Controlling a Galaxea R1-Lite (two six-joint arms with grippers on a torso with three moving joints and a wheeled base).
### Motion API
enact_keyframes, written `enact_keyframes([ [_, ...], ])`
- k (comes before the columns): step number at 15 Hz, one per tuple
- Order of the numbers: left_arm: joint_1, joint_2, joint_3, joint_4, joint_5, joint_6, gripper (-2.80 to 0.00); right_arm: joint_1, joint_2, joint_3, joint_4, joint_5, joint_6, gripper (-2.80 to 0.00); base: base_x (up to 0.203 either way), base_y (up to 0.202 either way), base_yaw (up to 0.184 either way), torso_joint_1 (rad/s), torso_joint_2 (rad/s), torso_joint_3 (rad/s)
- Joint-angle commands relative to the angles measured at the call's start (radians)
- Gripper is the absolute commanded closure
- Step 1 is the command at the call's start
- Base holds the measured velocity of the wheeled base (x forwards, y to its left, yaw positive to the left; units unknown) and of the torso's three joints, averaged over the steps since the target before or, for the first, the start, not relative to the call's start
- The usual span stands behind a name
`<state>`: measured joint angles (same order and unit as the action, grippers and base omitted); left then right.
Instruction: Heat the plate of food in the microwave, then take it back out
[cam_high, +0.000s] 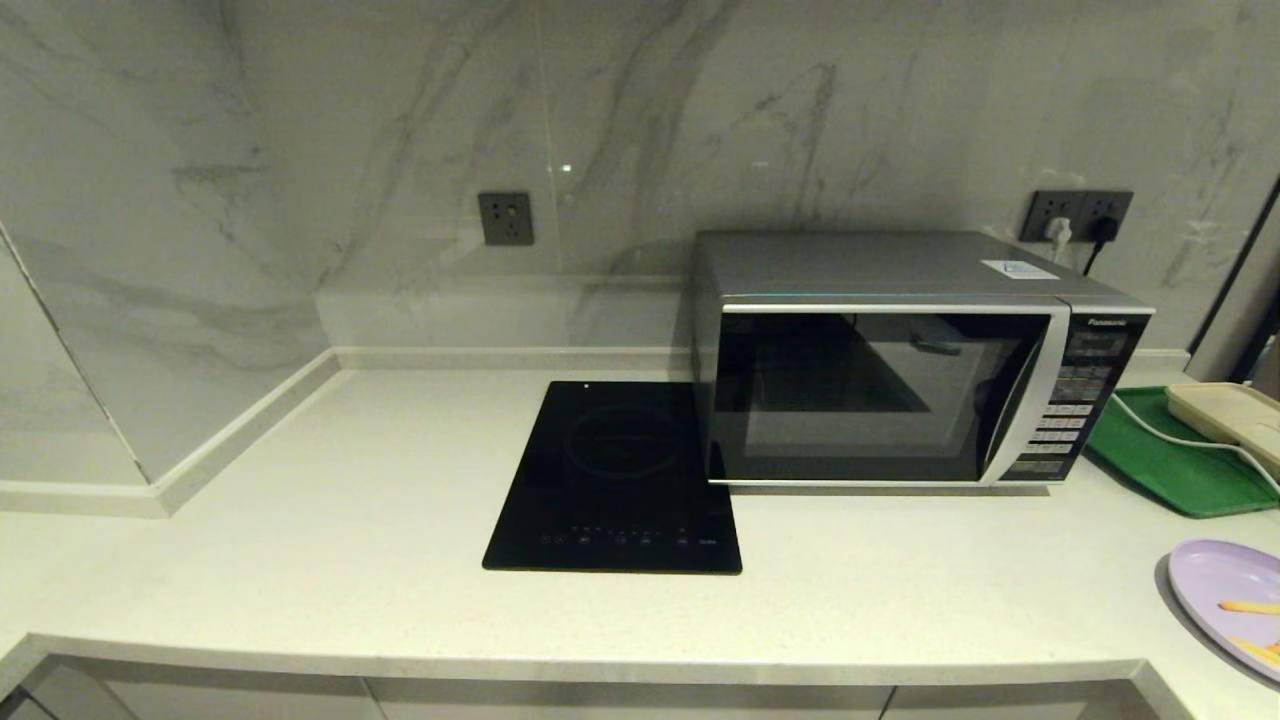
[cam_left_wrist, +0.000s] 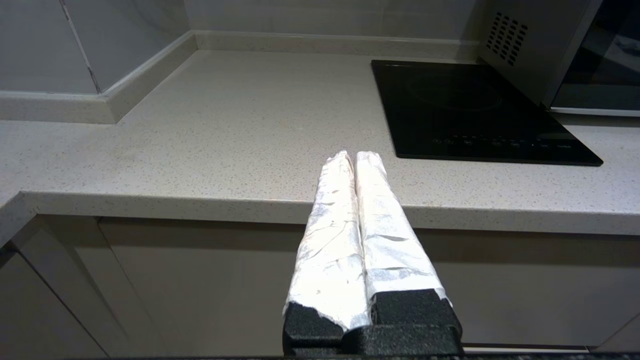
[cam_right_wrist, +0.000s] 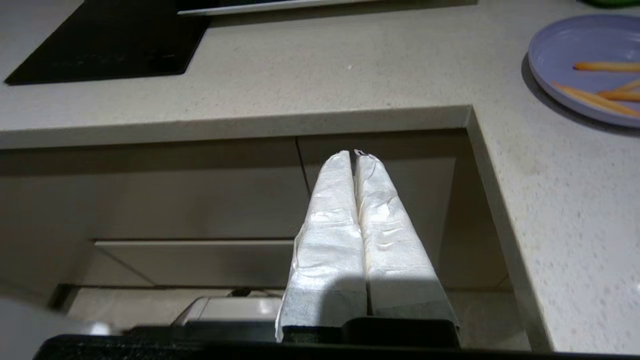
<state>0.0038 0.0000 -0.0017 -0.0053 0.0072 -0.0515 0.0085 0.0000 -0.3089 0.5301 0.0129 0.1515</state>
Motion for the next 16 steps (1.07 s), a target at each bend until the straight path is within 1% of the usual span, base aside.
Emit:
enact_keyframes([
  [1,0.001,0.0,0.0,-0.001,0.0,-0.001,0.0,0.001,0.002,0.181,-0.274,-0.031,-0.009,0.0,0.0,0.0,0.0,0.0,0.0,0.0],
  [3,0.001,0.0,0.0,-0.001,0.0,-0.001,0.0,0.0,0.002,0.285,-0.518,-0.057,-0.056,0.0,0.0,0.0,0.0,0.0,0.0,0.0],
  [4,0.001,-0.001,0.0,-0.001,0.0,-0.001,0.0,0.0,0.002,0.302,-0.562,-0.056,-0.092,0.0,0.0,0.0,0.0,0.0,0.0,0.0],
  [5,0.001,-0.001,0.0,-0.001,0.0,-0.001,0.0,0.0,0.002,0.307,-0.543,-0.045,-0.155,0.0,0.0,0.0,0.0,0.0,0.0,0.0],
  [6,0.001,0.0,0.0,-0.001,0.0,-0.001,0.0,0.0,0.002,0.307,-0.535,-0.036,-0.187,0.0,0.0,0.0,0.0,0.0,0.0,0.0],
  [9,0.001,-0.002,0.0,-0.001,0.0,-0.001,0.0,0.001,0.002,0.309,-0.535,-0.037,-0.154,0.0,0.0,0.0,0.0,0.0,0.0,0.0],
  [10,0.001,0.0,0.0,-0.001,0.0,-0.001,0.0,0.001,0.002,0.309,-0.535,-0.042,-0.135,0.0,0.0,0.0,0.0,0.0,0.0,0.0],
  [11,0.001,-0.002,0.0,-0.001,0.0,-0.001,0.0,0.001,0.002,0.309,-0.536,-0.049,-0.095,0.0,0.0,0.0,0.0,0.0,0.0,0.0],
  [12,0.001,-0.001,0.0,-0.001,0.0,-0.001,0.0,0.0,0.002,0.309,-0.538,-0.057,-0.079,0.0,0.0,0.0,0.0,0.0,0.0,0.0],
  [14,0.0,0.0,0.0,-0.001,0.0,-0.001,0.0,0.0,0.002,0.309,-0.537,-0.057,-0.081,0.0,0.0,0.0,0.0,0.0,0.0,0.0],
  [16,0.0,0.0,0.0,-0.001,0.0,-0.001,0.0,0.0,0.002,0.309,-0.536,-0.055,-0.103,0.0,0.0,0.0,0.0,0.0,0.0,0.0],
])
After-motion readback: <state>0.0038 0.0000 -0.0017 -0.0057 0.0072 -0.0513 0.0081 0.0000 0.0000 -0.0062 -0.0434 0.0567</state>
